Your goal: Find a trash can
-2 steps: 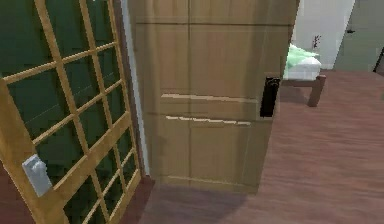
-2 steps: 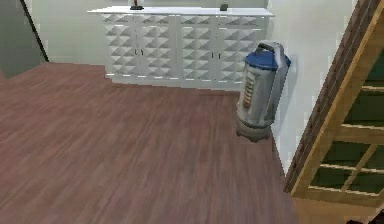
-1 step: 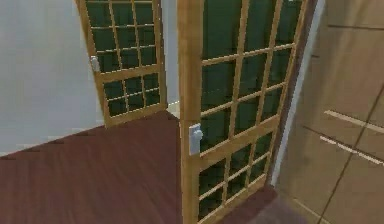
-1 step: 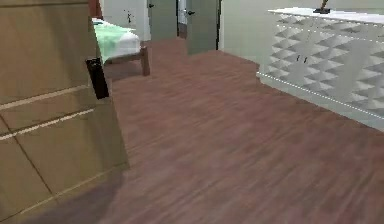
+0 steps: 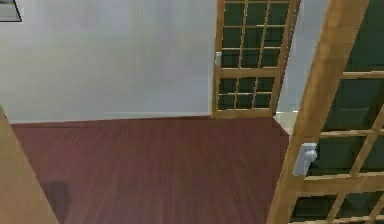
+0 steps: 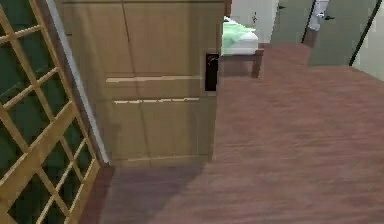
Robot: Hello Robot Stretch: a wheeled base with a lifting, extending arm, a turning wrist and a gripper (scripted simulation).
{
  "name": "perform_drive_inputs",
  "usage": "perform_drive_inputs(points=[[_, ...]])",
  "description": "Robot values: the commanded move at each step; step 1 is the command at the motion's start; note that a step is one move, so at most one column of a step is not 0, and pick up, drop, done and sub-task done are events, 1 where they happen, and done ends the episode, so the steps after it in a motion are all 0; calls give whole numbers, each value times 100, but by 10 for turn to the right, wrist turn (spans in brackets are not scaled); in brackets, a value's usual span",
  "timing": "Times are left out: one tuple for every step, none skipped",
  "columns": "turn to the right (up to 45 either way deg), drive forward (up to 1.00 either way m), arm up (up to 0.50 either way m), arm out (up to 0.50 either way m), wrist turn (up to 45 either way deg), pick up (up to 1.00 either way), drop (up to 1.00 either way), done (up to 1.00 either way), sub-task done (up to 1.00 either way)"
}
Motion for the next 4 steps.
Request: perform_drive_inputs(points=[[0,100,0,0,0,0,0,0,0],[240,0,0,0,0,0,0,0,0],[0,35,0,0,0,0,0,0,0],[450,0,0,0,0,0,0,0,0]])
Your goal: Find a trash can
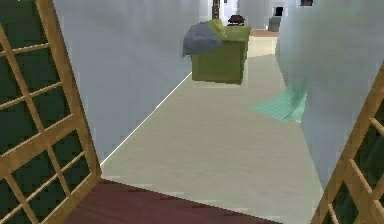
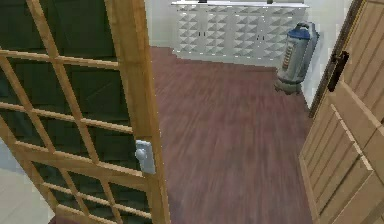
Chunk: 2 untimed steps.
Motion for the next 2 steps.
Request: perform_drive_inputs(points=[[60,0,0,0,0,0,0,0,0],[0,100,0,0,0,0,0,0,0]])
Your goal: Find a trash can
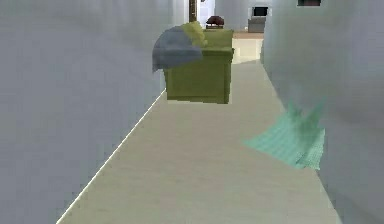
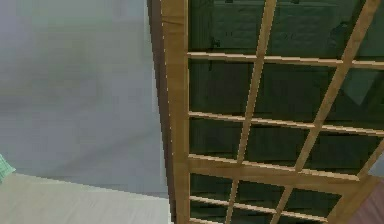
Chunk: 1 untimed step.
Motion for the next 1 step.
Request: perform_drive_inputs(points=[[0,100,0,0,0,0,0,0,0]])
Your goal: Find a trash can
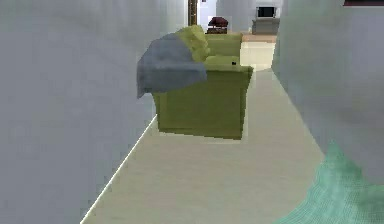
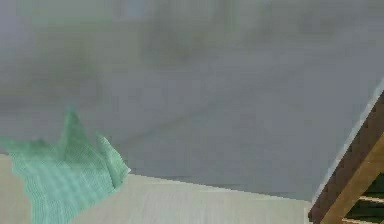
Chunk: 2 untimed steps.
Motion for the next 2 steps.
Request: perform_drive_inputs(points=[[0,95,0,0,0,0,0,0,0],[390,0,0,0,0,0,0,0,0]])
